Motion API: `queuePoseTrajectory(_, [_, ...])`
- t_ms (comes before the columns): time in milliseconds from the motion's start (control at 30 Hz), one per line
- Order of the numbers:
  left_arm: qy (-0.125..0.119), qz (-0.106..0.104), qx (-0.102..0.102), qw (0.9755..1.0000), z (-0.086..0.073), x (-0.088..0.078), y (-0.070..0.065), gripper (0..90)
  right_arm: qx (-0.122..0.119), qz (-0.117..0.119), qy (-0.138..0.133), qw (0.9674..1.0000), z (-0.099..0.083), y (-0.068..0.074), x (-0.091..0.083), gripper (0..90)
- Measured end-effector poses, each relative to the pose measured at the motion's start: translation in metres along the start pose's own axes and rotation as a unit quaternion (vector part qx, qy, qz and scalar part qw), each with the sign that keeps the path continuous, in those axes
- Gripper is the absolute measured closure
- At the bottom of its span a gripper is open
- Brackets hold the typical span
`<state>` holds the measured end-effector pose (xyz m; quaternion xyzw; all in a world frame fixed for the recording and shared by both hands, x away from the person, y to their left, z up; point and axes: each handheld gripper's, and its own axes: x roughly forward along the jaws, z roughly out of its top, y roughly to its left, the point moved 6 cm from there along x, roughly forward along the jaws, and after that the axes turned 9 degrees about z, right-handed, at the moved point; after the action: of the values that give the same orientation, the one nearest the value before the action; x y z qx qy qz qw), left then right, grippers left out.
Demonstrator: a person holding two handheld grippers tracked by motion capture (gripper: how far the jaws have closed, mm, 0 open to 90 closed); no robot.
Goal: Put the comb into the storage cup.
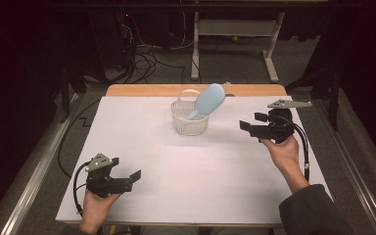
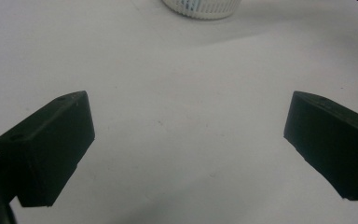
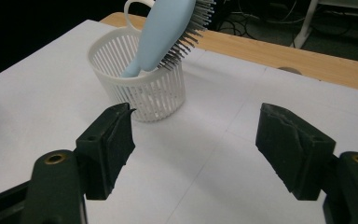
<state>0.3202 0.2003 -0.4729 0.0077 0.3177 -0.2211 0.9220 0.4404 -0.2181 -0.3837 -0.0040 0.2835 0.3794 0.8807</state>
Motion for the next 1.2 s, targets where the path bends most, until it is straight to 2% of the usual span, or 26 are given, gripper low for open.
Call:
queuePoseTrajectory(600, [-0.001,0.001,-0.001,1.0,0.0,0.0,0.0,1.0,0.014,0.002,-0.015,0.9998,-0.018,-0.006,-0.017,27.2])
queuePoseTrajectory(1200, [0.0,0.002,-0.002,1.0,0.0,0.0,0.001,1.0,0.016,0.001,-0.029,0.9994,-0.035,-0.01,-0.034,25.9])
